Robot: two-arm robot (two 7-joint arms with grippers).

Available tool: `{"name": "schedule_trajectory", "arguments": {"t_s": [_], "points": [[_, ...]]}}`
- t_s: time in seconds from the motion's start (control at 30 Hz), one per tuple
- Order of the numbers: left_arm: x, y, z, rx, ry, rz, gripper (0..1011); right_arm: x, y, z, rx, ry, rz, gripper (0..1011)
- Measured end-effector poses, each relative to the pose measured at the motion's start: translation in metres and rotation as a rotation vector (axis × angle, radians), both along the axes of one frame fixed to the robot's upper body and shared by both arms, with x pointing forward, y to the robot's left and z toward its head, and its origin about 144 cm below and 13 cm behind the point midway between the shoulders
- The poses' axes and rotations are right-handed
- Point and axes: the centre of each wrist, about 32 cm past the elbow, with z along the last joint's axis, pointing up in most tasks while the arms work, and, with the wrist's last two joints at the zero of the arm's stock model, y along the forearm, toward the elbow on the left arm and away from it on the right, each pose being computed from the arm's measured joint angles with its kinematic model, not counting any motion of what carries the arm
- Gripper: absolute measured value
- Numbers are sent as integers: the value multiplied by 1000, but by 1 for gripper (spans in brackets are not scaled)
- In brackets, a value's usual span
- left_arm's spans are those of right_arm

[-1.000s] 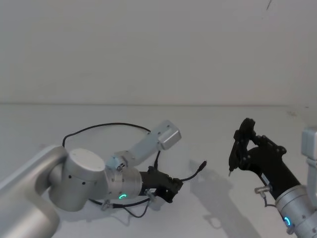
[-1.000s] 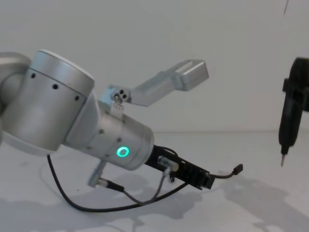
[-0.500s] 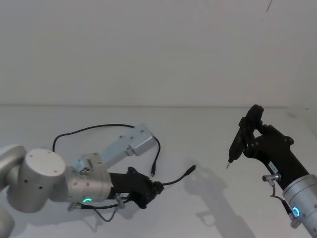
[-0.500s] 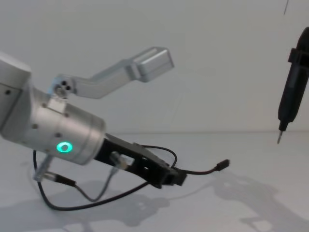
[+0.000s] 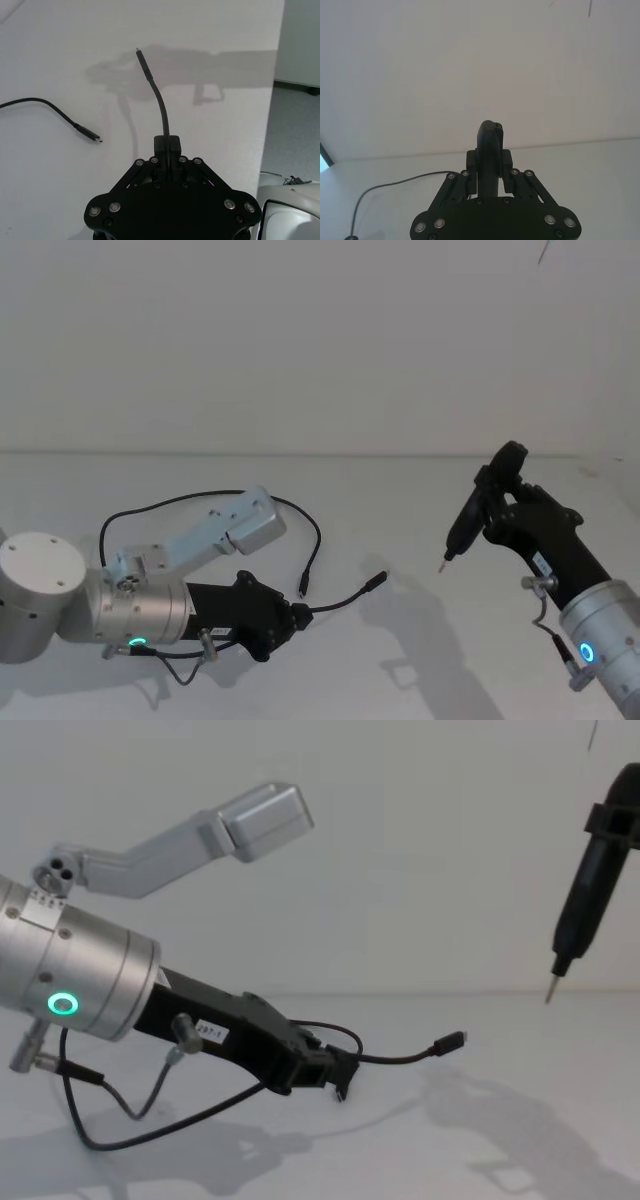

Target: Pick up the data cable with the one hand.

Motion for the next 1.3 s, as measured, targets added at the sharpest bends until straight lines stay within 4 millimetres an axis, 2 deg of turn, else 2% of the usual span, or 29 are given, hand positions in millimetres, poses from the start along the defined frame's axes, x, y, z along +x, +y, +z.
{"name": "schedule_trajectory", "arguments": {"t_s": [0.47,1.3], "points": [[-2,8,6,-7,-24,-42,44,10,13,0,63,22,36,279],[-3,10,8,-9,-32,-59,44,27,15,-9,79,32,50,279]]}}
